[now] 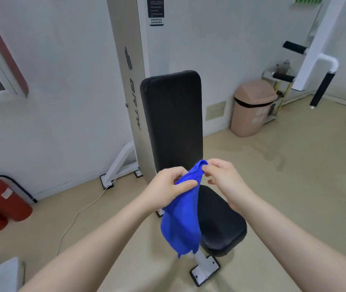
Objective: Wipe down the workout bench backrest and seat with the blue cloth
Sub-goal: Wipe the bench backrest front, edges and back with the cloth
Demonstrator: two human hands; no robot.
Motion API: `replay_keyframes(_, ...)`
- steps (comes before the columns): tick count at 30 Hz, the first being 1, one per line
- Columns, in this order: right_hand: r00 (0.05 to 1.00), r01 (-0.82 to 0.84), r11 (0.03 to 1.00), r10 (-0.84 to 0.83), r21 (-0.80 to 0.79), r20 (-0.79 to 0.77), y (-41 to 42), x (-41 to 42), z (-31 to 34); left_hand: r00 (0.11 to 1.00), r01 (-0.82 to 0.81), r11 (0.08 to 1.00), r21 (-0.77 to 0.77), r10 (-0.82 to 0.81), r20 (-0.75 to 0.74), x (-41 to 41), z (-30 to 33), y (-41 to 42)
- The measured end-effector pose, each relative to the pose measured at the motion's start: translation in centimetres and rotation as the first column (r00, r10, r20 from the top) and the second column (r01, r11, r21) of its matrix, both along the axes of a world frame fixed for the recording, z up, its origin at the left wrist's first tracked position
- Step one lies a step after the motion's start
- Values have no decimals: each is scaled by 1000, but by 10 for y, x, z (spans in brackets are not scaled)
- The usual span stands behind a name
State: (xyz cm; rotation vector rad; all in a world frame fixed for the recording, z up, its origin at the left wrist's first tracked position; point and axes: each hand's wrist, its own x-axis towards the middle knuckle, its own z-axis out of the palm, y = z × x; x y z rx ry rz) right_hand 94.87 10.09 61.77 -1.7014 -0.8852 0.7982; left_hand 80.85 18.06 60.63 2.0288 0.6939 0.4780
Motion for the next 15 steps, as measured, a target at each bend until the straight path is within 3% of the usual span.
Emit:
replay_keyframes(2, 978, 87, 996, -86, 3, 189, 18, 15, -2, 1000, -2, 999, -37, 2, -7, 11, 1, 23)
replay_keyframes(4, 969, 111, 994, -111, 11, 222, 36, 24, -6, 1000, -3, 994, -112, 3, 0, 21, 1, 45)
replay_keyframes(6, 986, 124, 992, -121, -17, 111, 58, 34, -9, 1000, 5, 981, -193, 0, 26, 34, -1, 69)
replay_keyframes(9, 974, 100, 993, -111, -61, -199, 99, 48, -12, 999, 16, 966, -258, -4, 47, 55, -1, 111)
replay_keyframes(11, 911, 159, 986, -162, -41, -380, 125, 61, -11, 997, 2, 947, -322, 22, 72, 70, -2, 145)
replay_keyframes(15, 769, 261, 965, -230, -35, -596, 165, 88, -12, 998, 52, 924, -380, -37, 47, 104, -13, 191)
